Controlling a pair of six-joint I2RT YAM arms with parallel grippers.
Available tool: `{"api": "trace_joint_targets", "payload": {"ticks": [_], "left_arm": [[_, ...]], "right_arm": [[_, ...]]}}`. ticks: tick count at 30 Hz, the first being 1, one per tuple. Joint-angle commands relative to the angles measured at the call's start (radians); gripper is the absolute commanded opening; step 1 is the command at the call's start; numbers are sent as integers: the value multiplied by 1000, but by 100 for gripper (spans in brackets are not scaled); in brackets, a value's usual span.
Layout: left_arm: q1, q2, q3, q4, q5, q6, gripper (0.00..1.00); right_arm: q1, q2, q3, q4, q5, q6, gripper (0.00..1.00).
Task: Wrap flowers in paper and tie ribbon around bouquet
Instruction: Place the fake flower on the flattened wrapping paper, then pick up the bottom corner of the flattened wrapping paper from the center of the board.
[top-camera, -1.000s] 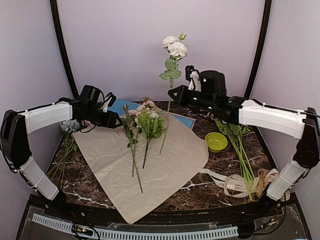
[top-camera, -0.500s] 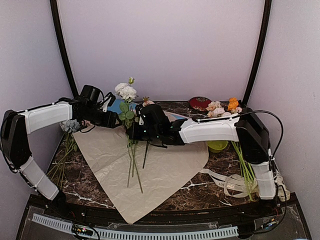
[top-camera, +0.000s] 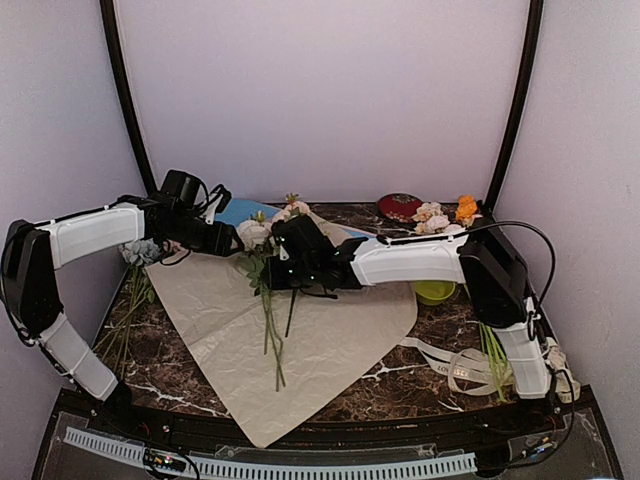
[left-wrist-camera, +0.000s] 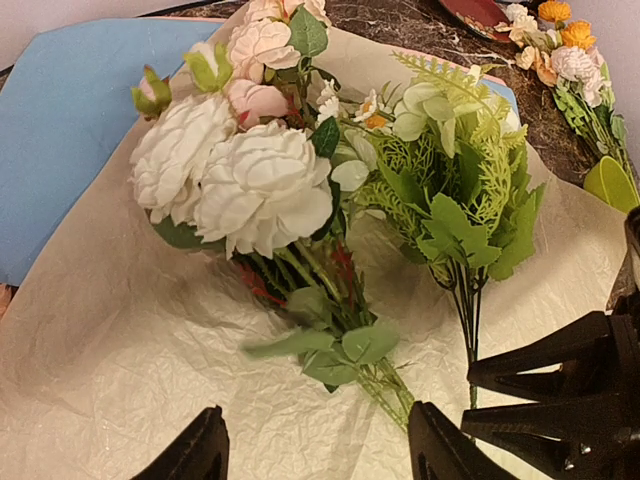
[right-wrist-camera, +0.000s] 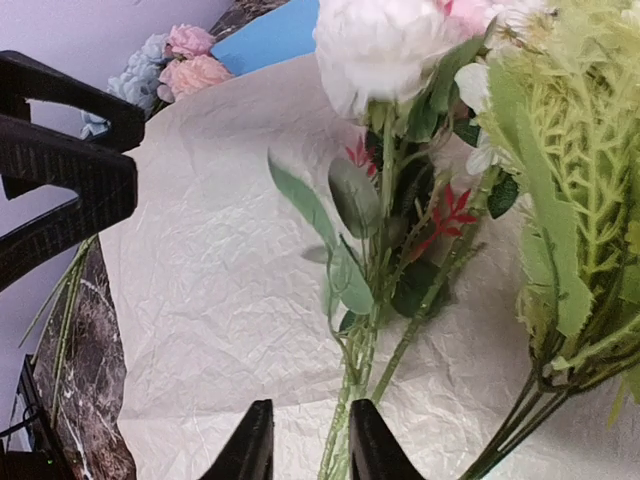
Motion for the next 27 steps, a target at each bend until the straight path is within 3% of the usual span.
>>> {"api": "trace_joint_targets", "payload": {"ticks": [1,7,15,19,23,27], "left_arm": [[3,-35,12,-15,-2,16,63],[4,-29,12,-17,-4,16,63],[3,-28,12,-17,-5,17,63],[3,-19,21,-37,2,-2,63],[2,-31,69,-87,102,-61,63],[-7,-100,15,-84,46,-123,62]], "right_arm": [[0,-133,-43,-18,68,-78,32],[-27,-347,-134,-52,119,-166,28],[-253,-616,-362,-116,103,-167,23],[-285,-621,-364,-235,99,-211,27],[-284,-579,-333,-353,37,-241,27],[-269,-582,-369,-444,96,-234,27]]}}
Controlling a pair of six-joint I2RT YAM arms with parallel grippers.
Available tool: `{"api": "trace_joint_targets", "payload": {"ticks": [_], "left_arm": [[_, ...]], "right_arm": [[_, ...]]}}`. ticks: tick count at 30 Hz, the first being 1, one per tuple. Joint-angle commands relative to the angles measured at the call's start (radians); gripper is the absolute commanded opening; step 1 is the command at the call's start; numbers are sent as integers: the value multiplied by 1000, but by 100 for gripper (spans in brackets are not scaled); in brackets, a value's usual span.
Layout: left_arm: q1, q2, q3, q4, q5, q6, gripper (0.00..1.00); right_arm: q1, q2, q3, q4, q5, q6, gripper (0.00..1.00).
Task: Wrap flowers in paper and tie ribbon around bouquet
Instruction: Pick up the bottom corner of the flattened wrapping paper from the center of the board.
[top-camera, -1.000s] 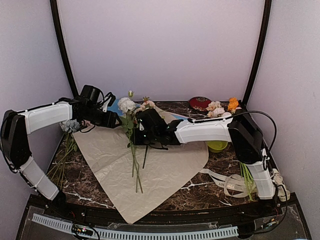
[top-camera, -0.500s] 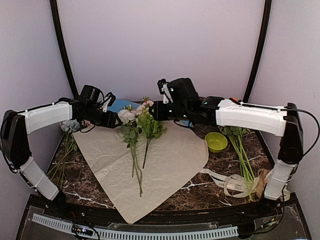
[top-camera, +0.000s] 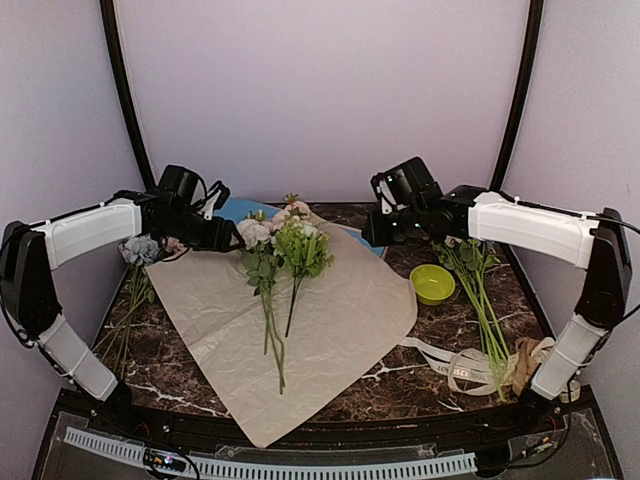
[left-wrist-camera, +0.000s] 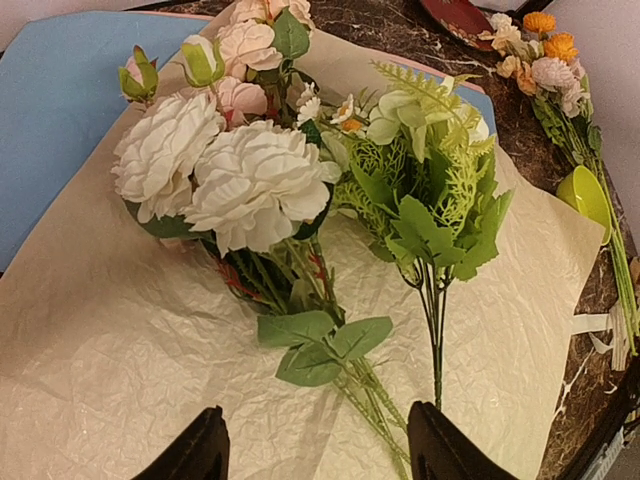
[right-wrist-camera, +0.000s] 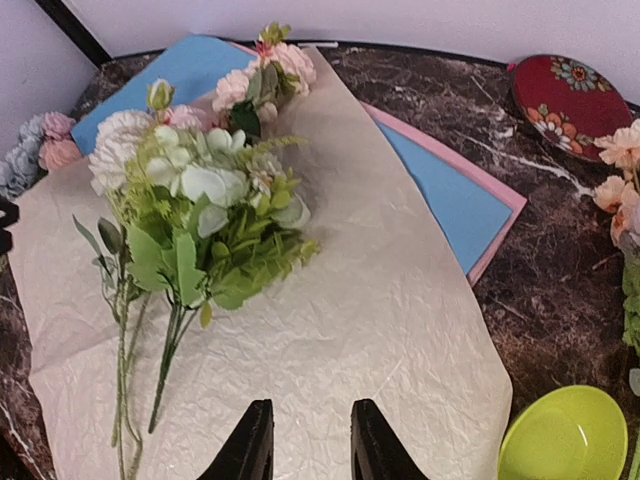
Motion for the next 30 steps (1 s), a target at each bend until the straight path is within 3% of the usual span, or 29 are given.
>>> {"api": "trace_joint_targets", "payload": {"ticks": [1,7,16,30], "left_arm": [[-10,-119,-64,-18,-14,-94,62],[-54,-190,-270,93,-75,-202,61],[-117,-145,-408,132,-179,-222,61],[-253,-56,-574,249,-174,-266,60]], "right_arm": [[24,-16,-46,-133,44,-11,27],[75,-46,-167,-142,29,42,26],[105,-57,-396,-72,86,200,24],[64,28,-425,-27,153,165,24]]}}
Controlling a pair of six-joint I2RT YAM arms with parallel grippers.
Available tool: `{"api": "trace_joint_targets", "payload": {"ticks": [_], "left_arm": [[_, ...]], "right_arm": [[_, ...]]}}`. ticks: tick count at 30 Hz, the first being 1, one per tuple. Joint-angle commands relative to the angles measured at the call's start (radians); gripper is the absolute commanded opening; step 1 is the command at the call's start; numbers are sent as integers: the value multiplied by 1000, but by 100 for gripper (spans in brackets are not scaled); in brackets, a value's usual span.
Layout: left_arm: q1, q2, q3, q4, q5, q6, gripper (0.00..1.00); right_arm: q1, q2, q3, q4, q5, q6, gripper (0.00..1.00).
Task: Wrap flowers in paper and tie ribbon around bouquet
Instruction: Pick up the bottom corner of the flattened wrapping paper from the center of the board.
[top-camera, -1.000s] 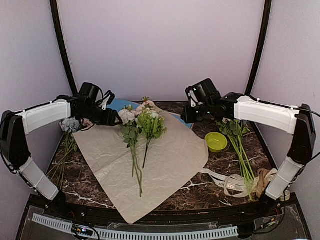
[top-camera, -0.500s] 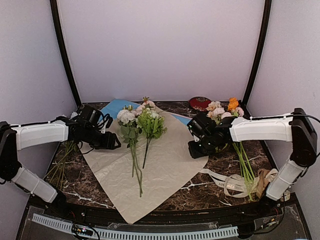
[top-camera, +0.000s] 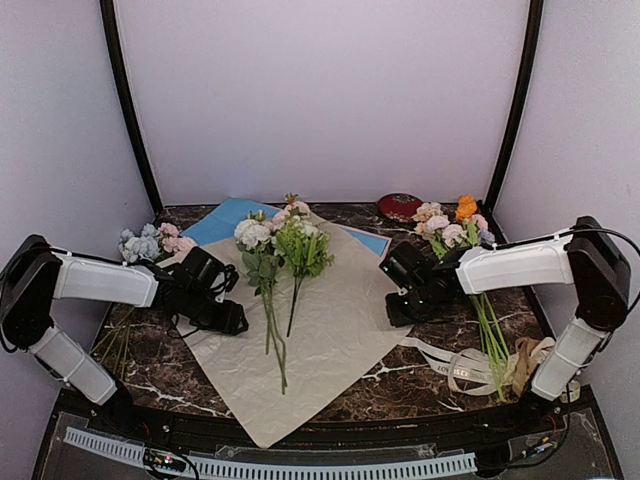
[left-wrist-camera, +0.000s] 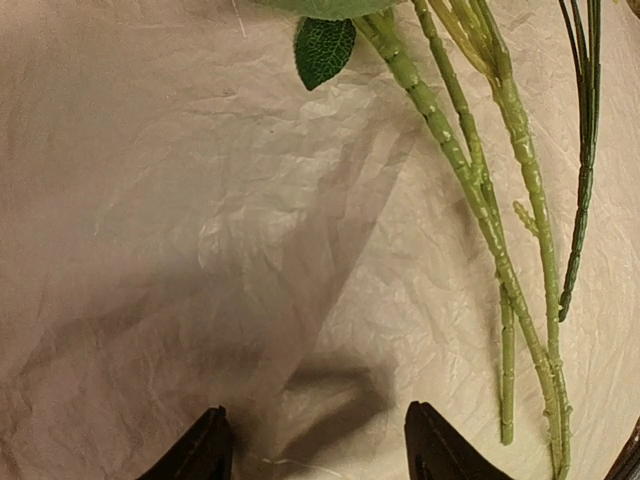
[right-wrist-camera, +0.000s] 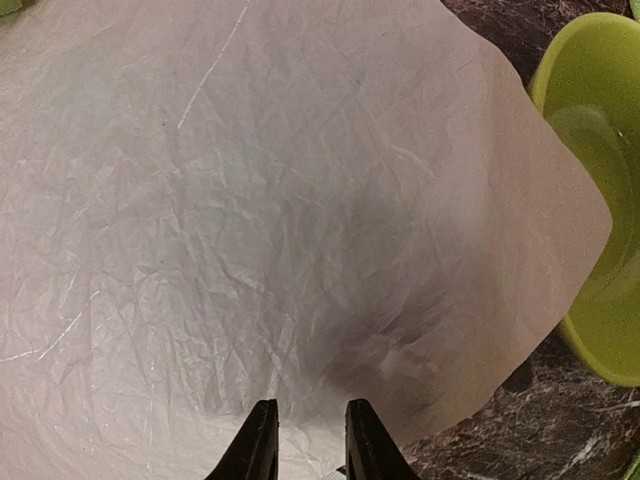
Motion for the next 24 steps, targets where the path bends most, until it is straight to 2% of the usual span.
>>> {"api": "trace_joint_targets", "payload": {"ticks": [1,4,7,11,16,19,21,24], "left_arm": [[-23,15,-61,33,19,-33,60],[-33,33,-69,47,33,-34,60],[-100,45,-58,59,39,-20,60],[-107,35,-57,89,58,-27,60],[-107,-35,-23,26,-23,6,60],[-108,-102,15,-30,-82,60,61],[-113,-161,27,-42,-67,113,61],[-194,-271,4,-9,-25,289,54]], "right_arm": [[-19,36,3,26,56,-21,24],[-26,56,20,13,83,-41,24],[-32,60,44,-13,114,-65,24],[-32,41,77,-32,133,-124,24],[-14,-6,110,-45,121,-207,24],[36,-18,135,-22,53,-291,24],[68,-16,143,2,-37,-335,25],[95,-1,140,47,-217,-374,26]]}}
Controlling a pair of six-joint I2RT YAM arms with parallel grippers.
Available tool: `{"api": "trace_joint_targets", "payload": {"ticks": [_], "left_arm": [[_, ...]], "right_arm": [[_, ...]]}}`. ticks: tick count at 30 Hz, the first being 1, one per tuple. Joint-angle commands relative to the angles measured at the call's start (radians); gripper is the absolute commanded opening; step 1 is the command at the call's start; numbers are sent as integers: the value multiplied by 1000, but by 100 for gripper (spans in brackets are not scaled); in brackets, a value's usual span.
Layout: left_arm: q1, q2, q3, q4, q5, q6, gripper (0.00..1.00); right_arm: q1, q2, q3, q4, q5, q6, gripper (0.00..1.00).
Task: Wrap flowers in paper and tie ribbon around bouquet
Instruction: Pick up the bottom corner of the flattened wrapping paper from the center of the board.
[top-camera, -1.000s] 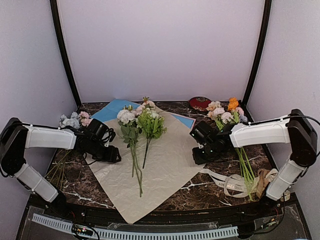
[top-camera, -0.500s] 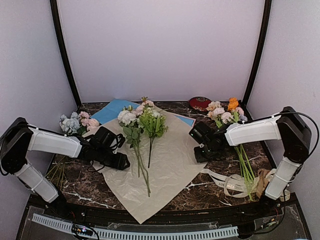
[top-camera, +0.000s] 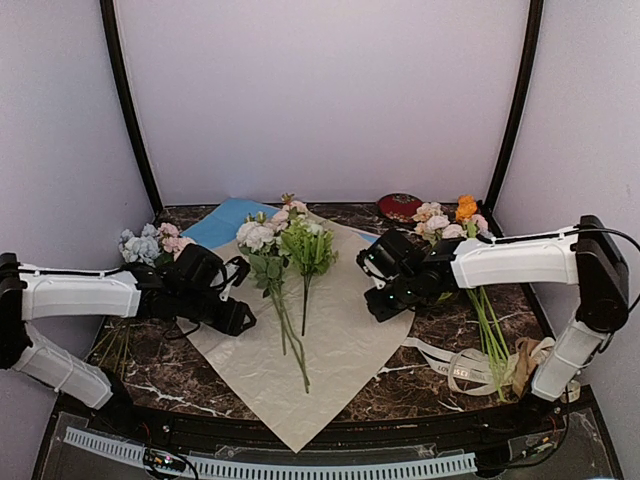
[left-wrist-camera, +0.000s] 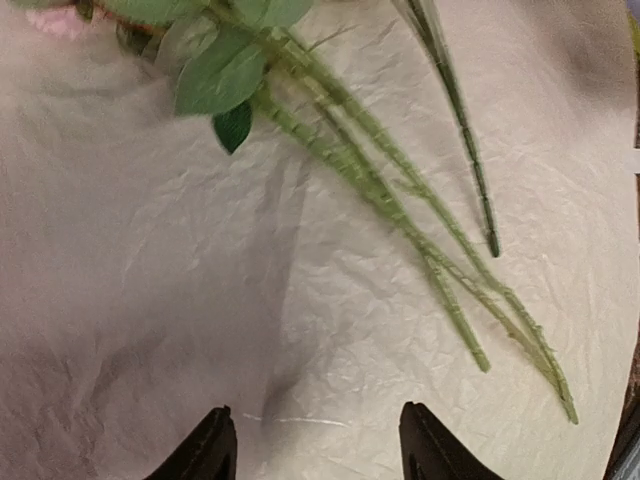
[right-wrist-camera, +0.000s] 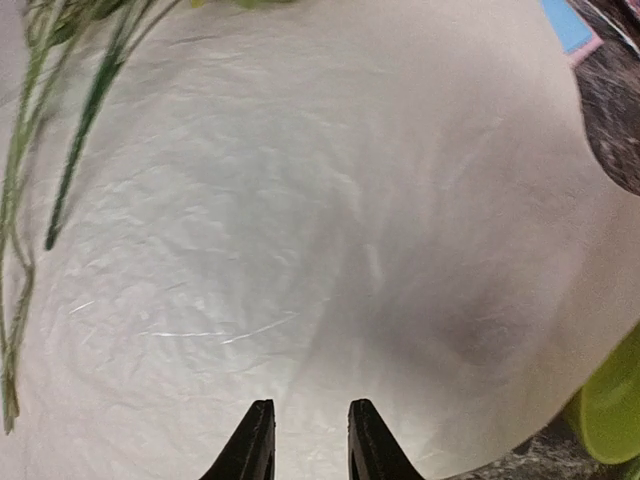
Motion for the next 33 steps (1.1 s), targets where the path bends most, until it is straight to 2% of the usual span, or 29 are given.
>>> {"api": "trace_joint_targets", "payload": {"ticks": [1,3,6,10,14,20,24,28,33], "left_arm": [[-153,-181,1,-4,23,284,54],[-282,-235,-27,1,47,408,56],[-432,-289,-82,8,87,539,58],[-543,-317,-144,-13,92,703,67],[-647,-221,-126,-69,64,849,73],[-708,-31,-92,-91,-24,946,75],[-707,-41,-129,-43,-50,1011,76],[-707,-27,-165,75,-211,1027,74],[-705,-25,-206,166,-254,1075,66]], "right_arm": [[53,2,18,72,-259,-101,26],[79,25,23,84,-293,-106,26],[112,70,51,61,-240,-79,25],[138,120,60,37,-212,-82,24],[175,139,74,45,-202,-101,24],[206,168,81,81,-234,-106,24],[207,179,72,116,-252,-96,24],[207,193,40,141,-273,-93,24],[207,201,40,143,-273,-91,24]]}}
